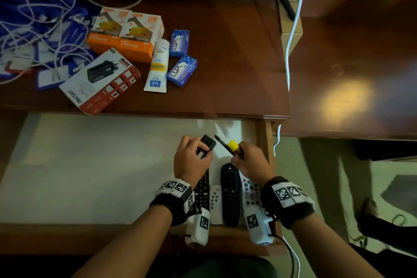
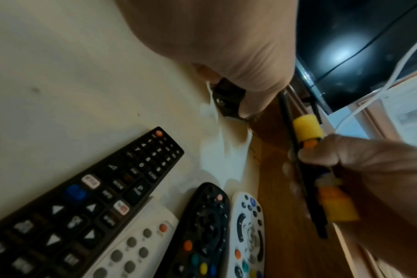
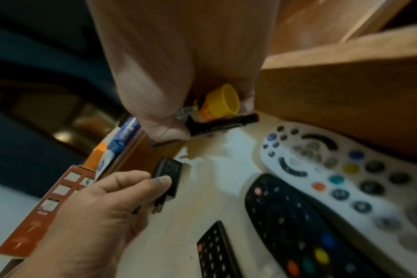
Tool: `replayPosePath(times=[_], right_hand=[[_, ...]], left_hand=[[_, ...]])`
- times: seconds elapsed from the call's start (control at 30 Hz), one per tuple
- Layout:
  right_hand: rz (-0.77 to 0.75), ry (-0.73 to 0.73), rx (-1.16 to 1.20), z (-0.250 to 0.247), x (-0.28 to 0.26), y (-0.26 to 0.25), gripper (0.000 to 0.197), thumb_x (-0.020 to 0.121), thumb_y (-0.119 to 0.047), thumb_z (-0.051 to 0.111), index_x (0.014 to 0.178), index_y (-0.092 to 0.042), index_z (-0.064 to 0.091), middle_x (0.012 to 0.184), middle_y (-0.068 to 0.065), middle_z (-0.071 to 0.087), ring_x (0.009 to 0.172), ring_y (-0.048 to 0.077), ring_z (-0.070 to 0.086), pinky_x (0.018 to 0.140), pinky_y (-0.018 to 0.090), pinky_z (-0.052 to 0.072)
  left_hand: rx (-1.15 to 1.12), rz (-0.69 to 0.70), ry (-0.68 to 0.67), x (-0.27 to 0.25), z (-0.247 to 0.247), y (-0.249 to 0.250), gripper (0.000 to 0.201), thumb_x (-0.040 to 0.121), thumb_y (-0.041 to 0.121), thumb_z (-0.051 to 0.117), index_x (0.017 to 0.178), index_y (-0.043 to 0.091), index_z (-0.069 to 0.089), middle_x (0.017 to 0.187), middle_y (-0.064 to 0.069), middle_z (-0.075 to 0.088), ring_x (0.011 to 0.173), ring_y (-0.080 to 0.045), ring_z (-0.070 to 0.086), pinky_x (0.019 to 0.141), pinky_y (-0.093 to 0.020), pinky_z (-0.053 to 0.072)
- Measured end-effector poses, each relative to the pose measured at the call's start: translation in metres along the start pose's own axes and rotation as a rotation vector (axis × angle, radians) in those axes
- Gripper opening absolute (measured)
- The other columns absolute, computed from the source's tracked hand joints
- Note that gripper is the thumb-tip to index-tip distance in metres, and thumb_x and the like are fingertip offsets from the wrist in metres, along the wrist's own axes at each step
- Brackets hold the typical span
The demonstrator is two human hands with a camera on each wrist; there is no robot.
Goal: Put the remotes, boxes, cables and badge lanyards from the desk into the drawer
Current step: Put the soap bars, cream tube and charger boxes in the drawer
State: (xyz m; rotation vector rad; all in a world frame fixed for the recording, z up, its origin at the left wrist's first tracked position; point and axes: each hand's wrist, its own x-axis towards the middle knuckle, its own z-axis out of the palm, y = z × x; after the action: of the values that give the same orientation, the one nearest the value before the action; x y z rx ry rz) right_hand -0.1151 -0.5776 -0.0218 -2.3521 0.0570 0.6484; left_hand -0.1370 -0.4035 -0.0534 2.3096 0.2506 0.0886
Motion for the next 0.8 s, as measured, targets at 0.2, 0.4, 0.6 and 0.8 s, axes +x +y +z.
replayPosePath(times=[0.2, 0.4, 0.6, 0.8], right_hand=[[0.273, 0.098, 0.065, 0.020, 0.019, 0.012, 0.017, 0.081, -0.020, 0.061, 0.086, -0.005, 0.056, 0.079, 0.013, 0.059, 0.073, 0.033, 0.060, 0.061, 0.036, 0.051], [0.343, 0.106, 0.041, 0.016, 0.061, 0.002, 0.028, 0.083, -0.019, 0.062, 0.060, -0.006, 0.051, 0.076, 0.016, 0.058, 0.074, 0.032, 0.058, 0.062, 0.030, 0.040], [0.402, 0.110, 0.043, 0.012, 0.093, 0.003, 0.029, 0.089, -0.016, 0.056, 0.061, -0.007, 0.051, 0.084, 0.017, 0.059, 0.077, 0.032, 0.055, 0.069, 0.034, 0.045], [0.375, 0.086, -0.088, 0.017, 0.099, 0.008, 0.018, 0.095, -0.010, 0.047, 0.084, -0.002, 0.059, 0.101, 0.020, 0.064, 0.100, 0.037, 0.061, 0.068, 0.033, 0.041]], left_hand=[[-0.007, -0.353, -0.171, 0.008, 0.001, -0.014, 0.021, 0.072, 0.028, 0.077, 0.072, 0.033, 0.057, 0.096, 0.007, 0.058, 0.082, -0.012, 0.058, 0.076, -0.028, 0.050], [-0.067, -0.503, -0.157, 0.012, -0.004, -0.020, 0.016, 0.072, 0.031, 0.076, 0.079, 0.030, 0.061, 0.100, 0.003, 0.065, 0.089, -0.016, 0.062, 0.081, -0.030, 0.052], [-0.023, -0.460, -0.189, 0.012, -0.006, -0.025, 0.015, 0.075, 0.028, 0.075, 0.081, 0.027, 0.062, 0.101, 0.002, 0.065, 0.092, -0.017, 0.062, 0.080, -0.030, 0.051], [0.074, -0.369, -0.238, 0.005, 0.001, -0.023, 0.018, 0.078, 0.028, 0.073, 0.086, 0.026, 0.057, 0.104, 0.001, 0.057, 0.090, -0.017, 0.059, 0.076, -0.027, 0.047]])
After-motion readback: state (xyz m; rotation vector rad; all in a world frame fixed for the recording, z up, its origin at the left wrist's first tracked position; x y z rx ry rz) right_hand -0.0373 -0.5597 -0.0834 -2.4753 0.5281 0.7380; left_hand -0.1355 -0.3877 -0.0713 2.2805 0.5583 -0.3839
